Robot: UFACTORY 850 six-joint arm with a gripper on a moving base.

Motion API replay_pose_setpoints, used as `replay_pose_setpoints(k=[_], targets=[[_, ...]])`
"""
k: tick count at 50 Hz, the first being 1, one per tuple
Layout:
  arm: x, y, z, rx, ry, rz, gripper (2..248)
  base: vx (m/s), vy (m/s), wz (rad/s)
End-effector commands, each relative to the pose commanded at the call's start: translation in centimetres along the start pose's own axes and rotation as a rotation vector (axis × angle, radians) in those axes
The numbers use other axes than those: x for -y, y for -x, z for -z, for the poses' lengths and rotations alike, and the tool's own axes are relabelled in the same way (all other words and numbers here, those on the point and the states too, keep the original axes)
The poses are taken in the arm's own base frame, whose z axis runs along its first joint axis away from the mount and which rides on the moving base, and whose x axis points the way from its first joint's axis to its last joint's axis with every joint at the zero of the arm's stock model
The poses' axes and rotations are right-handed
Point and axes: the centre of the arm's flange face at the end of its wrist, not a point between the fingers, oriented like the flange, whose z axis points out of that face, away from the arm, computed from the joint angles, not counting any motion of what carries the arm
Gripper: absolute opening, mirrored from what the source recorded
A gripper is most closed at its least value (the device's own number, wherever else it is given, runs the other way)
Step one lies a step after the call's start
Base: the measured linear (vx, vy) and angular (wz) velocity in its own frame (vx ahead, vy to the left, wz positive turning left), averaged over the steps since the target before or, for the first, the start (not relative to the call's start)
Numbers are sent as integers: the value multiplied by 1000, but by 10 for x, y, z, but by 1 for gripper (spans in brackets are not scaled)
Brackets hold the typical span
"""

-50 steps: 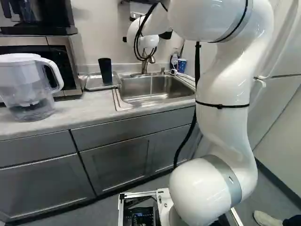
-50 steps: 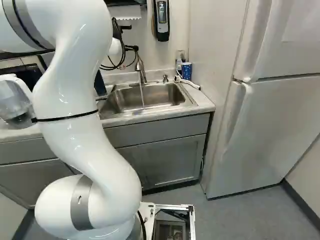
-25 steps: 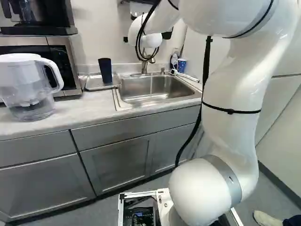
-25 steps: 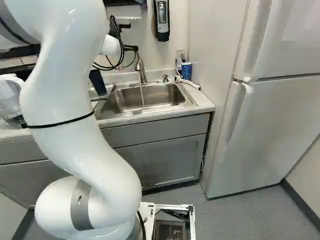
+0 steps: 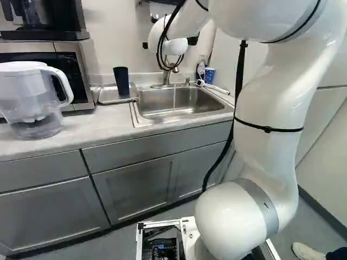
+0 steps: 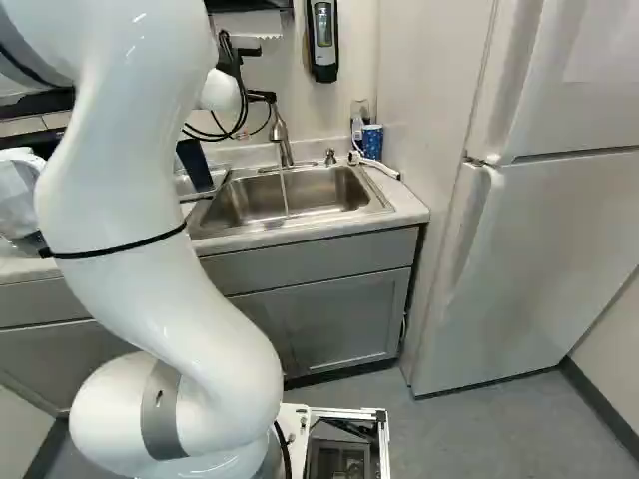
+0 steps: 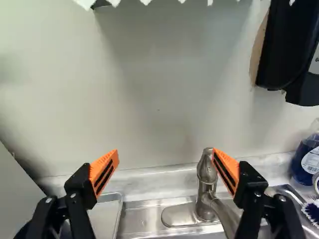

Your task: Rinse the cup and place it in the tray

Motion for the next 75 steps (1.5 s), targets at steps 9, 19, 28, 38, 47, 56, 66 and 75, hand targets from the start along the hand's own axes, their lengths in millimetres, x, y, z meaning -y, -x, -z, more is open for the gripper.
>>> replay_pose_setpoints(k=[9, 19, 28, 38, 47, 56, 66, 75], targets=[[-2, -1, -12, -9, 4, 0, 247, 0, 0, 0], [-5, -1, -28, -15, 7, -1, 247, 0, 0, 0], [-7, -1, -40, -26, 10, -1, 247, 0, 0, 0], [-7, -1, -41, -27, 10, -1, 247, 0, 0, 0], [-7, 0, -41, -9, 11, -1, 247, 0, 0, 0], [-7, 2, -41, 10, 12, -2, 247, 0, 0, 0], [-7, 3, -40, 26, 12, -2, 247, 0, 0, 0], [-6, 4, -32, 41, 11, -1, 247, 0, 0, 0]])
